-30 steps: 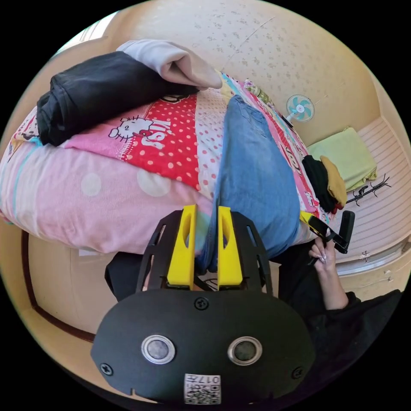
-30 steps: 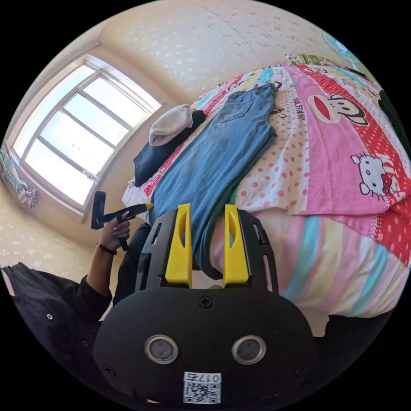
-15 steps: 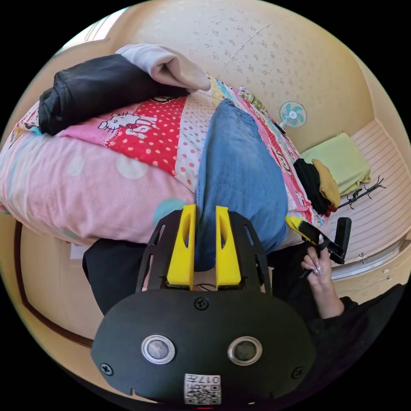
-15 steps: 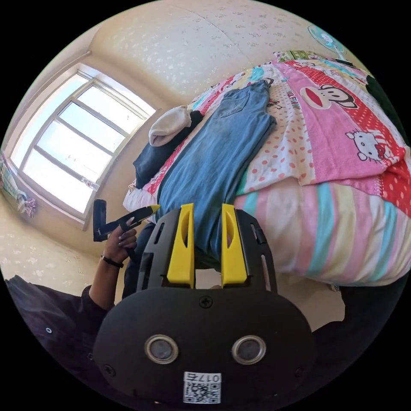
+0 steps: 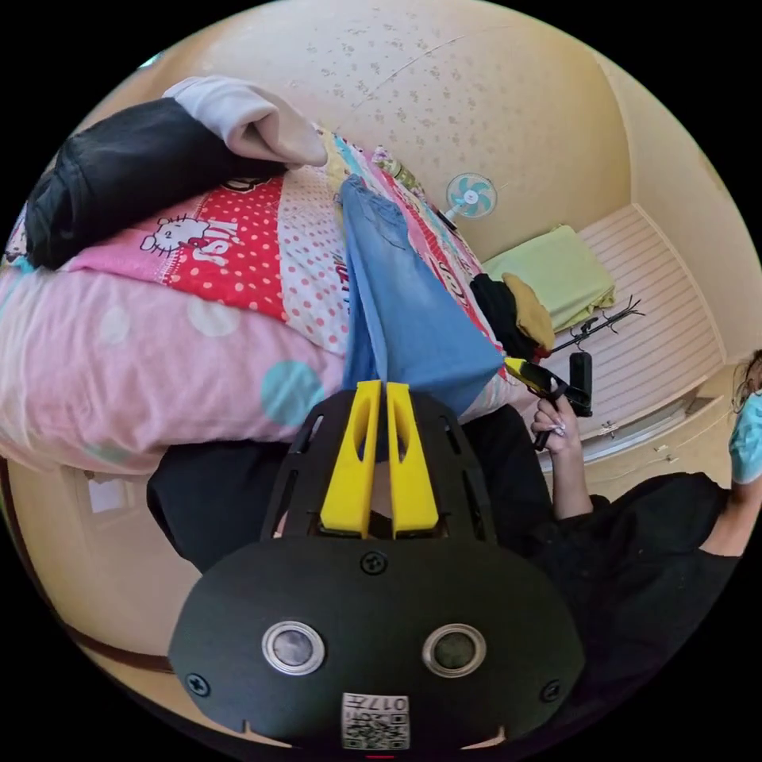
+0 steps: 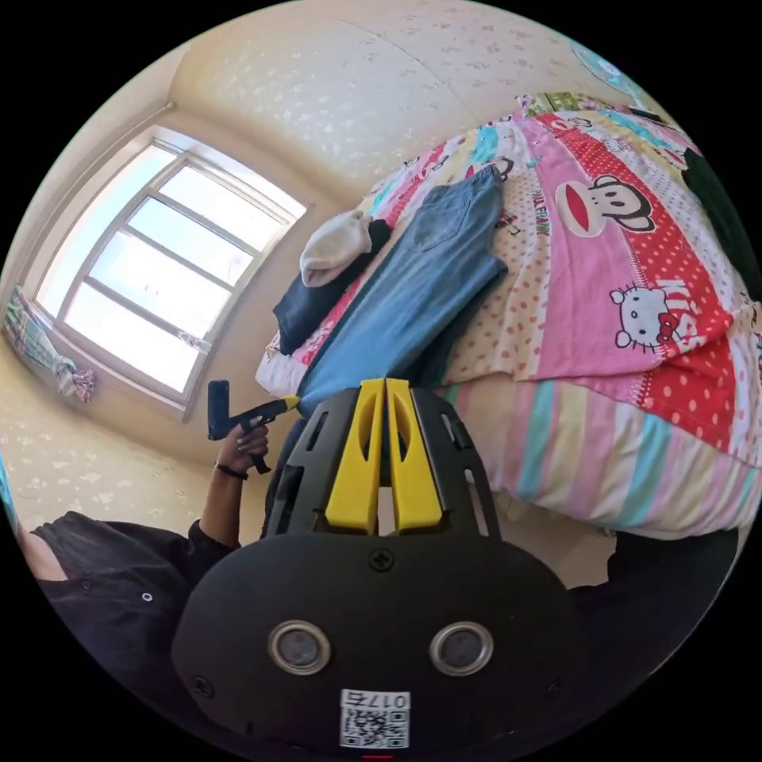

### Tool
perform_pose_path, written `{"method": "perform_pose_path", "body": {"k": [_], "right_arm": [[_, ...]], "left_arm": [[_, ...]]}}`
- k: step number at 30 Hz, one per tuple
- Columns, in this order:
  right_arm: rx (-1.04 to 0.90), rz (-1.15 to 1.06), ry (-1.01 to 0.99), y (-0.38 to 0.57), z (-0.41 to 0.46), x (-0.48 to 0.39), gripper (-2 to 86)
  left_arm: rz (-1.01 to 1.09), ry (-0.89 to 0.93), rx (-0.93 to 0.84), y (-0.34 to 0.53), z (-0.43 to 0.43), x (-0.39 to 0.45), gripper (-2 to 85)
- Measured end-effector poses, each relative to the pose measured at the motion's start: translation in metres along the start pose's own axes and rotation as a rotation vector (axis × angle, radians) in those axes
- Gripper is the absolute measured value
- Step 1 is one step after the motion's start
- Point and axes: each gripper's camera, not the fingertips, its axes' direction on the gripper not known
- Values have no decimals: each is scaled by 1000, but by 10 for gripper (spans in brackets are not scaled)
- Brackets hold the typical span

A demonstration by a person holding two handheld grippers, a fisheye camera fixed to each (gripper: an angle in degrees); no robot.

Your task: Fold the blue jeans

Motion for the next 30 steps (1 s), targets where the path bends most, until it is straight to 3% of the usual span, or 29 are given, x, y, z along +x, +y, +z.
{"method": "perform_pose_path", "body": {"k": [5, 10, 14, 19, 24, 27, 30], "right_arm": [[17, -15, -214, 10, 2, 21, 35], [-82, -90, -95, 12, 34, 4, 79], [-111, -113, 34, 12, 67, -12, 54], [-182, -126, -31, 2, 37, -28, 20], [16, -201, -14, -2, -31, -58, 12], [-170, -150, -12, -16, 11, -35, 14], [-285, -125, 15, -11, 34, -20, 20]], "left_arm": [[-51, -34, -241, 8, 42, -12, 32], [7, -118, -221, 15, 54, 8, 71], [10, -228, -282, 7, 77, 20, 55], [55, -219, -342, 6, 84, 23, 15], [269, -164, -318, 19, 54, 56, 1], [185, -131, -303, 17, 56, 40, -3], [137, -236, -517, 21, 89, 29, -4]]}}
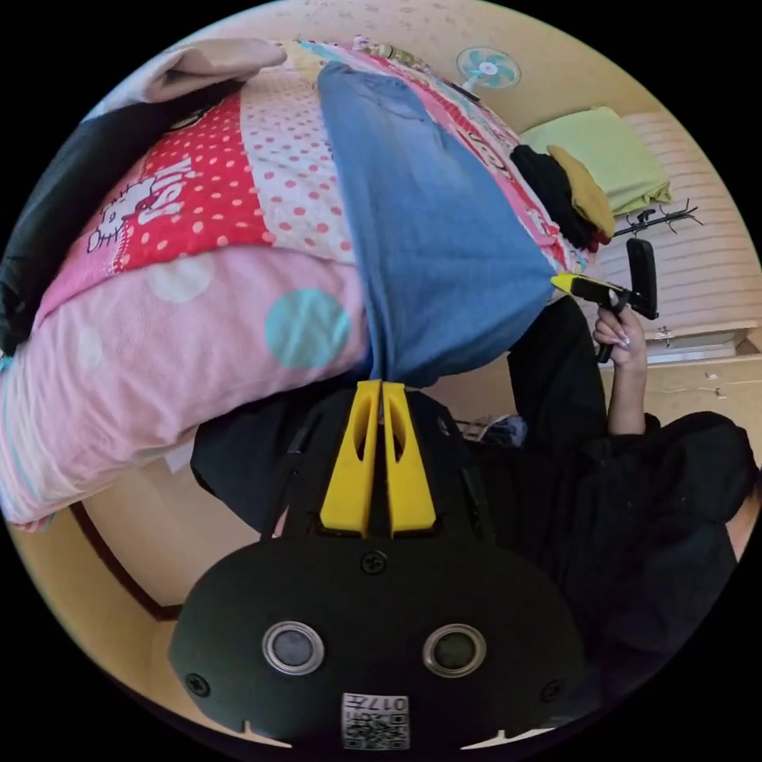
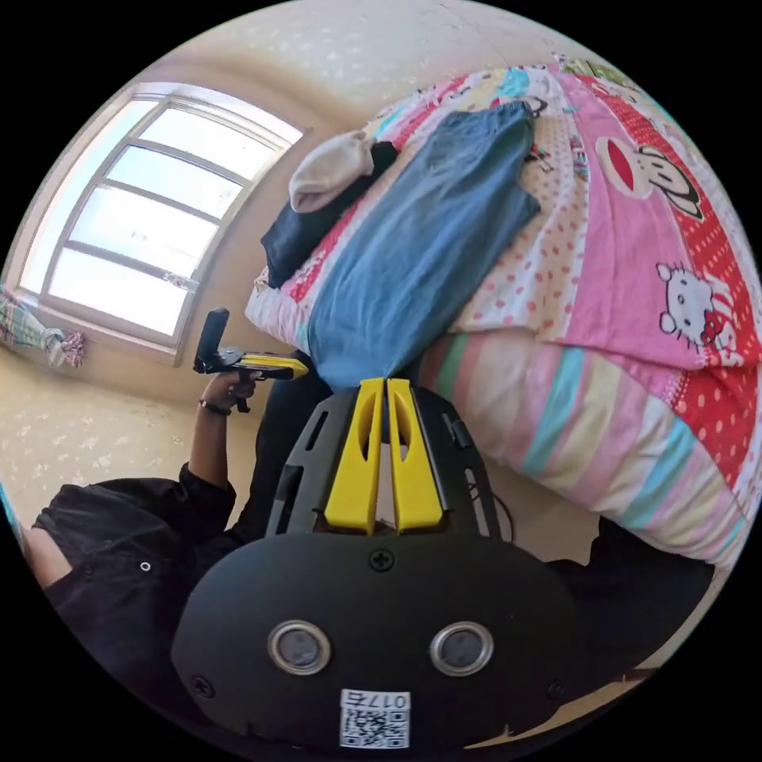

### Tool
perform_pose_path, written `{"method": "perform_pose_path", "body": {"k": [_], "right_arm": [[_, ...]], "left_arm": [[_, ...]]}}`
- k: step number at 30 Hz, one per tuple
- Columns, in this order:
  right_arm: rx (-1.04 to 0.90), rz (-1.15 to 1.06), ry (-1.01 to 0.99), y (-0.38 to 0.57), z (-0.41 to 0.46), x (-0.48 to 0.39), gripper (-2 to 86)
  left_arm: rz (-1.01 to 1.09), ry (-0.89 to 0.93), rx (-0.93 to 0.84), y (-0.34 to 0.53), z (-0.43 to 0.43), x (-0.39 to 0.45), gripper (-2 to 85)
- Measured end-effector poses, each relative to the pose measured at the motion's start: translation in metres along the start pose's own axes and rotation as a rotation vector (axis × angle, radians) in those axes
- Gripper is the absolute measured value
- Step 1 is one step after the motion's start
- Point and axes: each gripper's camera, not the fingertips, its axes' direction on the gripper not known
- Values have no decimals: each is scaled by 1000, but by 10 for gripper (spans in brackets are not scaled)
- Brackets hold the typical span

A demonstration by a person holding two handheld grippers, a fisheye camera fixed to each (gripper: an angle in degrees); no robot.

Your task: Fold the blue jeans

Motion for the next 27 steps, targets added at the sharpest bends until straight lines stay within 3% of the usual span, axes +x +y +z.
{"method": "perform_pose_path", "body": {"k": [1, 5, 11, 19, 21, 24, 27], "right_arm": [[-2, -21, 3, 1, -1, -2, 21], [-28, -175, -114, 2, -6, -2, 55], [44, -79, -67, -1, 24, 25, 60], [29, -225, -228, -8, -31, -1, 16], [-52, -199, -140, -20, -25, 0, 13], [-224, -147, -67, -28, -4, 10, 15], [-129, -221, -180, -24, -28, 5, 23]], "left_arm": [[-9, -104, -59, 0, 8, 4, -4], [0, -66, 94, 6, -1, 20, 11], [-63, -95, 167, -23, 22, 33, 54], [92, -309, 90, -26, -5, 84, 0], [97, -293, 85, -26, -10, 85, -1], [-3, -305, -80, -33, 4, 60, -3], [-48, -236, 12, -20, -23, 49, -3]]}}
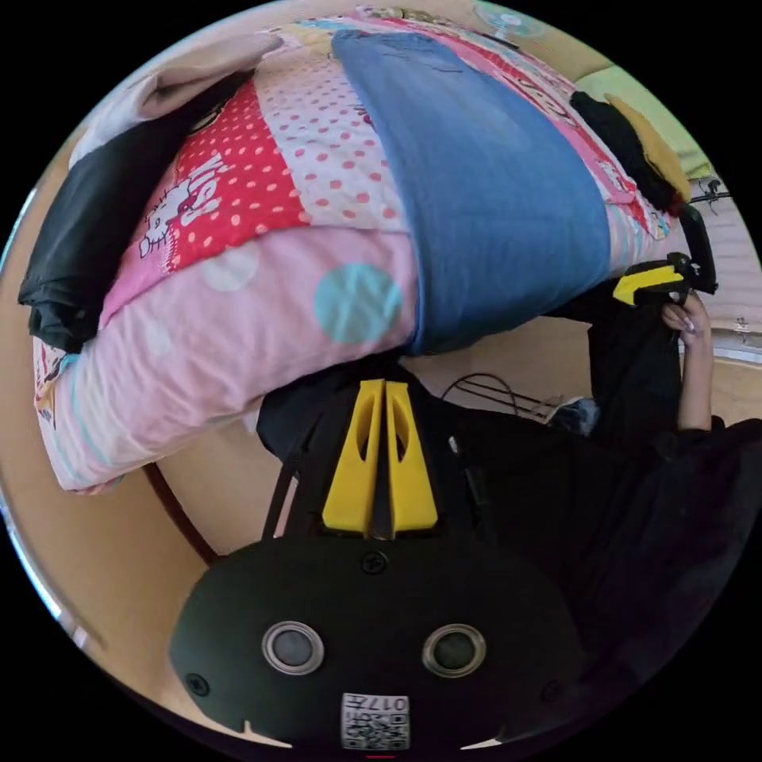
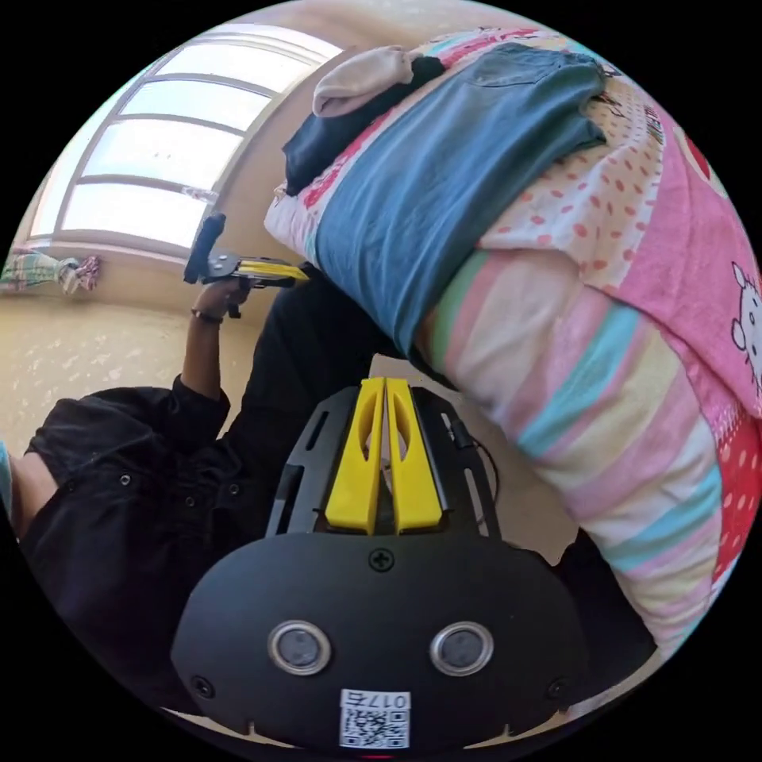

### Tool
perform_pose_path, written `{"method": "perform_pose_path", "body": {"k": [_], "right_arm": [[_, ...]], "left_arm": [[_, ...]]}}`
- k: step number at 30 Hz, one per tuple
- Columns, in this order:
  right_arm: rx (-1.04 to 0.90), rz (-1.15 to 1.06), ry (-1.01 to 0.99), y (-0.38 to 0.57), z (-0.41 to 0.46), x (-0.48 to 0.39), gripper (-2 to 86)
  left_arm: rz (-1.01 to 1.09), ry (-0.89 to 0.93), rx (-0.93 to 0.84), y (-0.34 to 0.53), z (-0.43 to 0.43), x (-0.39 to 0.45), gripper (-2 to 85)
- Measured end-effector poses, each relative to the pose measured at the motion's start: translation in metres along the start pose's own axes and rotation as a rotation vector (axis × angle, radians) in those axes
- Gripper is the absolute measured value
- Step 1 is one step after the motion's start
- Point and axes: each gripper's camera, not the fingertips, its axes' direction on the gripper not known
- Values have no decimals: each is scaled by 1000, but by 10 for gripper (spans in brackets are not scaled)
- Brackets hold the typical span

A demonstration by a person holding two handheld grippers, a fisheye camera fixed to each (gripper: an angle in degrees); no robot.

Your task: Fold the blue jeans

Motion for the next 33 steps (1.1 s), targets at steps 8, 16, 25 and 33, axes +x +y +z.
{"method": "perform_pose_path", "body": {"k": [8, 16, 25, 33], "right_arm": [[406, 96, -28, -7, -69, 32, 89], [538, 148, -17, -74, -110, 46, 124], [500, 189, -331, -81, -108, 98, 147], [470, 143, -274, -109, -97, 55, 146]], "left_arm": [[-29, 329, 655, 2, -96, -35, 64], [-11, 681, 756, -102, -111, -100, 107], [-100, 860, 541, -121, -46, -159, 122], [8, 764, 465, -110, -60, -148, 124]]}}
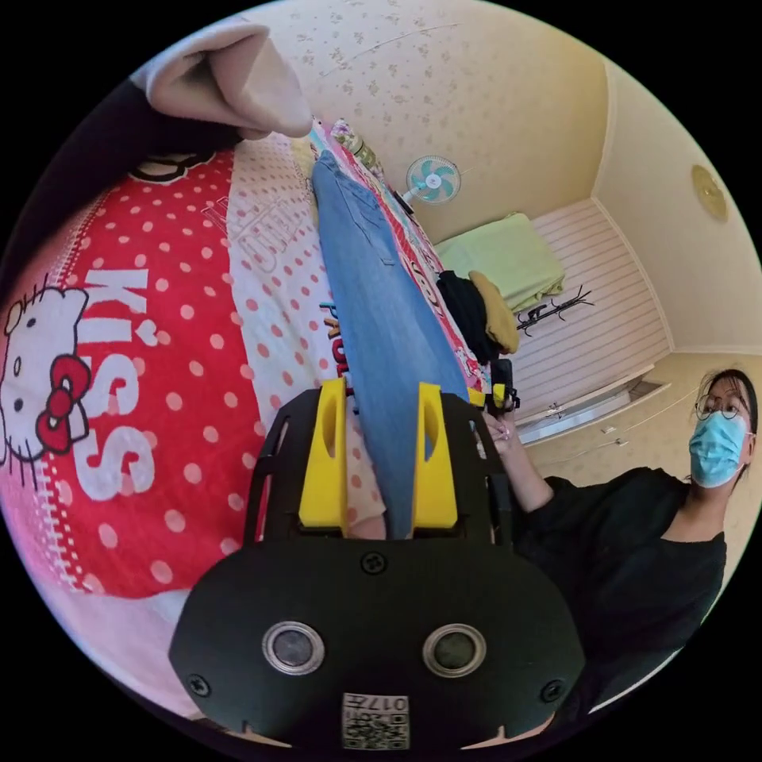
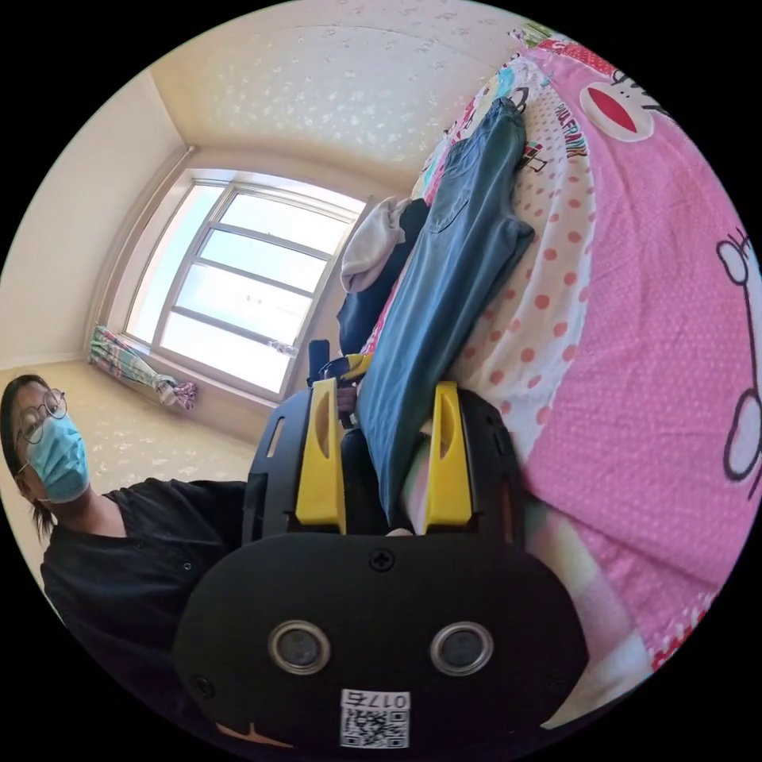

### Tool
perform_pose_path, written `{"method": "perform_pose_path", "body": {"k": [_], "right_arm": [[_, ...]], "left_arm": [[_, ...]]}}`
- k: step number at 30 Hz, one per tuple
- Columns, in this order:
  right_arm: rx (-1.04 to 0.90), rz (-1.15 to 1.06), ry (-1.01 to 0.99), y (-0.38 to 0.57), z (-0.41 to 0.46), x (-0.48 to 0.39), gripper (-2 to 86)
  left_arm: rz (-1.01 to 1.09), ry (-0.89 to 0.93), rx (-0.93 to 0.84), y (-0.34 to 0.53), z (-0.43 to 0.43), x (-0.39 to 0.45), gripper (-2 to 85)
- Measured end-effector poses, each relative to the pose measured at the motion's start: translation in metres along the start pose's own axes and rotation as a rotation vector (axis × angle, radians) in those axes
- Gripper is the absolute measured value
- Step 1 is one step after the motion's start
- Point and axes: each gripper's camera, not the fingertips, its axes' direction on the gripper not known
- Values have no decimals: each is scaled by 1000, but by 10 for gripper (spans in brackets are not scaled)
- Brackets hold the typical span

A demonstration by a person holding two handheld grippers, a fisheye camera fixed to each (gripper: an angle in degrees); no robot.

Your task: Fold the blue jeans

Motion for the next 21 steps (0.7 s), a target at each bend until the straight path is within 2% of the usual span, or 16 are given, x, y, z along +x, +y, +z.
{"method": "perform_pose_path", "body": {"k": [7, 8, 10, 13, 15, 17, 19, 21], "right_arm": [[-57, 1, 28, 8, 11, -22, 68], [-87, -17, 35, 20, 14, -28, 45], [-53, -12, -6, 41, 9, -35, 33], [-83, -4, -218, 76, -7, -55, 21], [-118, -97, -267, 106, -28, -104, 14], [-64, -174, -364, 123, -57, -150, 12], [1, -271, -461, 129, -86, -204, 11], [43, -447, -448, 119, -115, -289, 10]], "left_arm": [[-36, 156, -139, 17, 13, -16, 34], [-30, 149, -107, 31, 13, -12, 24], [-25, 152, -32, 56, 7, -8, 12], [25, 329, -102, 103, 13, 6, 2], [78, 456, -98, 141, 7, 25, 0], [159, 581, 19, 188, -25, 62, -2], [266, 630, 134, 211, -59, 107, -3], [443, 613, 185, 218, -87, 174, -3]]}}
